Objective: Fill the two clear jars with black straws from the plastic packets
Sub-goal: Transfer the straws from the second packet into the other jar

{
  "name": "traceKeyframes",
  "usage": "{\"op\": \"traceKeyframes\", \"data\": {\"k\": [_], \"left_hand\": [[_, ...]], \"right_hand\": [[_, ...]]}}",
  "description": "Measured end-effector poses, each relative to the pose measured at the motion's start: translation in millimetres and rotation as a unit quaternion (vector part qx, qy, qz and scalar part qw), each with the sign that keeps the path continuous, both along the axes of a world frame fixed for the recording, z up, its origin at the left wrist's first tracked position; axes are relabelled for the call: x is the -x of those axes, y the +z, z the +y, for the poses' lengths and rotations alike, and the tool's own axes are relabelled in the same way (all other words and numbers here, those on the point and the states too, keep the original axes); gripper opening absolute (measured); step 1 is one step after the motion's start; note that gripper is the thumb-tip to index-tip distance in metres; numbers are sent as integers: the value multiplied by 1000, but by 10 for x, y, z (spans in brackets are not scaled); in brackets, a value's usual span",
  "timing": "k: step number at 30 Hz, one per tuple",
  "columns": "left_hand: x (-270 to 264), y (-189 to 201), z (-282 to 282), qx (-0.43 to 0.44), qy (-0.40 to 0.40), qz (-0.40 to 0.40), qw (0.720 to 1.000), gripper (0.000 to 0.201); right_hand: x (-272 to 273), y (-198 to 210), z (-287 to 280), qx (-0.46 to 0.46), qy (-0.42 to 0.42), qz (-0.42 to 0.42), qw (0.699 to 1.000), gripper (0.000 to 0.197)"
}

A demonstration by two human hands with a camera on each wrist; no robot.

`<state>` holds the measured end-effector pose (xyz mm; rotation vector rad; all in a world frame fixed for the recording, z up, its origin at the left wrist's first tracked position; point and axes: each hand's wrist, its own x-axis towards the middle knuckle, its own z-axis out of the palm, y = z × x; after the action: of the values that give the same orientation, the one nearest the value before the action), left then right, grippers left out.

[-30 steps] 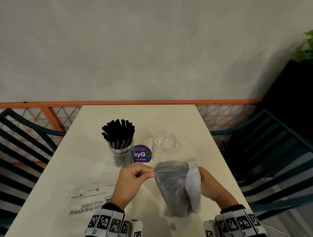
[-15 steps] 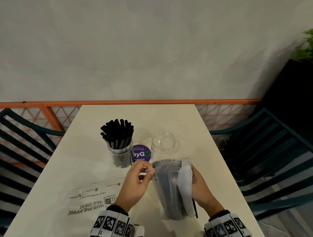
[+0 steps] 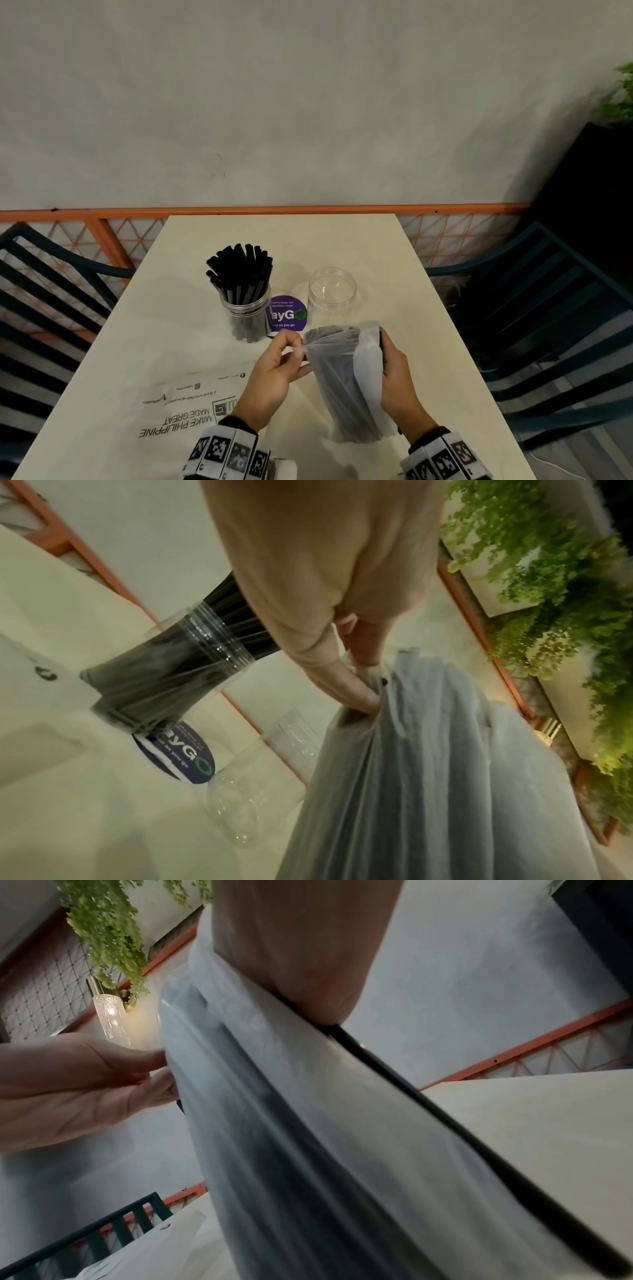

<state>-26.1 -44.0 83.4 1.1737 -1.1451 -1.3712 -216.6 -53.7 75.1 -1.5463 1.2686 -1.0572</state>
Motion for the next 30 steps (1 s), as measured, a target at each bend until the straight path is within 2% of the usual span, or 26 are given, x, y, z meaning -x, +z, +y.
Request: {"op": "traceKeyframes", "data": {"k": [2,4,5,6,8,9,11,12,14,16,19,23,28,30], "left_hand": [[-27,38,5,-19,2,23,1000,16],[-66,91,2,-32,-12,-8,999,16],[-92,117,-9,-27,-21,-64,997,15],[-122,145,-26,-9,-16,-153,988,14],[-149,258,-48,69,57,-315,945,14],[-115,345,-37,119,103,-345,925,15],[41,563,2,173,126,-333,918,16],[136,632,19,175,106,-329,922,22],[295,683,31,157,62,-367,915,30],[341,657,-1,143,51,-392,907,28],[273,601,-47,106,25,-354,929,23],[157,541,-82,39,11,-230,972,26],[159,454,-67,-3,3,-138,990,17],[152,426,-74,-16,11,-85,996,14]], "right_hand": [[-7,-20,-22,-9,-2,17,1000,30],[-14,-31,-27,1,16,5,1000,25],[-56,17,-22,0,19,-3,1000,22],[-88,32,-20,5,21,-7,1000,21],[-152,49,-15,33,27,8,999,11],[-176,56,-9,43,34,27,998,7],[-236,38,-12,55,30,51,997,9],[-264,18,-19,59,34,56,996,8],[-304,5,-2,73,36,74,994,23],[-304,-4,-13,67,39,69,995,9],[-283,1,-6,84,44,91,991,29],[-285,-38,-16,92,47,108,989,30],[-316,12,2,83,61,79,992,23],[-308,24,3,72,79,47,993,28]]}}
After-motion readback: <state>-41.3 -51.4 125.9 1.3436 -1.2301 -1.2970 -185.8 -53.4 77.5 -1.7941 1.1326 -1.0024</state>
